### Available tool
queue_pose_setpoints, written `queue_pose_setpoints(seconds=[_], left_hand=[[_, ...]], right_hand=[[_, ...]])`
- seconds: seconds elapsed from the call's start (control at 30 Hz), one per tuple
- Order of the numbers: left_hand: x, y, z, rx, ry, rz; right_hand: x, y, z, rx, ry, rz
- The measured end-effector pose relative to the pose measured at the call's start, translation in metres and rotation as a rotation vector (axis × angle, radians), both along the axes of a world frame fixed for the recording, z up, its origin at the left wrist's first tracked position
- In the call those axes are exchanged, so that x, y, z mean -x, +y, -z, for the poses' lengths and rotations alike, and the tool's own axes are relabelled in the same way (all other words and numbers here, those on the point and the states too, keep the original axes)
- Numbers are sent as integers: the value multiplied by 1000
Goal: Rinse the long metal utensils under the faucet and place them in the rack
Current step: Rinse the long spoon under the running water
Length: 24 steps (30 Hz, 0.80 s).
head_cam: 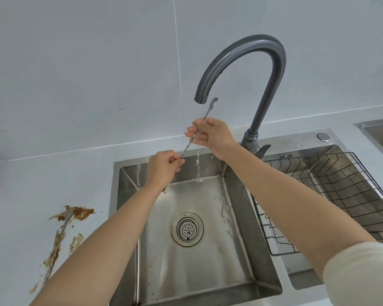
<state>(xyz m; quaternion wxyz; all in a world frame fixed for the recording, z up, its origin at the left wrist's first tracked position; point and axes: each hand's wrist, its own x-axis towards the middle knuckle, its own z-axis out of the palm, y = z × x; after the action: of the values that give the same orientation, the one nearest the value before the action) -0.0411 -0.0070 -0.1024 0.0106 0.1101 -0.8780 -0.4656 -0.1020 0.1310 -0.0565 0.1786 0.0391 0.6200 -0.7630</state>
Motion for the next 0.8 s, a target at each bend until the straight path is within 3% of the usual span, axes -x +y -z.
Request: queue_pose_setpoints(seconds=[0.2, 0.47, 0.8], left_hand=[[18, 15, -8, -81, 4, 88], [40, 29, -22, -290, -31, 104], [62, 41, -56, -465, -44, 157]], right_hand=[[6, 12, -5, 47, 27, 28], [9, 10, -2, -61, 73, -26], [31, 18, -29, -39, 133, 141]])
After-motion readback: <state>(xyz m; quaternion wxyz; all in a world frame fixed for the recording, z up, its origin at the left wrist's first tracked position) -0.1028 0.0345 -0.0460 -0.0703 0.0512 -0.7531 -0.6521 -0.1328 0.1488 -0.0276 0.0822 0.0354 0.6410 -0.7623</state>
